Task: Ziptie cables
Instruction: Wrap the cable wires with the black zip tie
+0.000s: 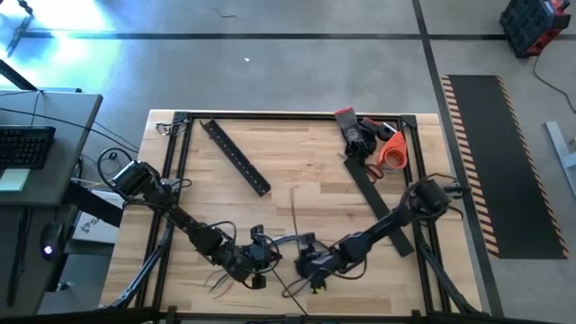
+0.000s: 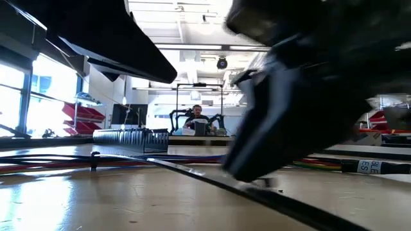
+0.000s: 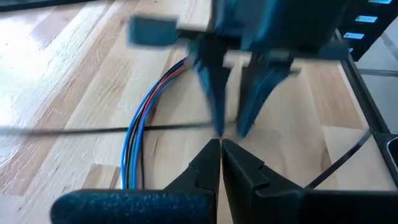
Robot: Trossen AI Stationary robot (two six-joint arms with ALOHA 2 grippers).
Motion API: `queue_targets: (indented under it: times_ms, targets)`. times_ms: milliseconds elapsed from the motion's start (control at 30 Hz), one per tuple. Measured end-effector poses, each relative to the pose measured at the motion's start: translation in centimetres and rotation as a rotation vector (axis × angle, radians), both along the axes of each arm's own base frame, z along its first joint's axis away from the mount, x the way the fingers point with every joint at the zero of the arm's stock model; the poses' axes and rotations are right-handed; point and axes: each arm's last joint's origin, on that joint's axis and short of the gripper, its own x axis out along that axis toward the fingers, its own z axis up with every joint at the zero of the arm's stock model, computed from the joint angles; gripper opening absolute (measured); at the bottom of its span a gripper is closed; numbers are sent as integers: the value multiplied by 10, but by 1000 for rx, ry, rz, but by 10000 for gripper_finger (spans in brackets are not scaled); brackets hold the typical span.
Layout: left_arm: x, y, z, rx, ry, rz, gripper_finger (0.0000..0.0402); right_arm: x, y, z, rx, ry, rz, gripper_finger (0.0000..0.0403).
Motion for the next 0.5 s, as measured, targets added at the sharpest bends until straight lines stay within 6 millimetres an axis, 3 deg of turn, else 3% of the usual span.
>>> queue_targets:
  times_ms: [233,367,500]
  targets:
    - [1,1,-1,5,-3,7,0,-21,14,54,-24,-118,-4,85]
    - [4,3,-6,14,6,20,0,-27,19,58,-25,-131,-30,87]
    - [7,4,-19,33,36,23,0,-37,11,46,15,-4,-223,97]
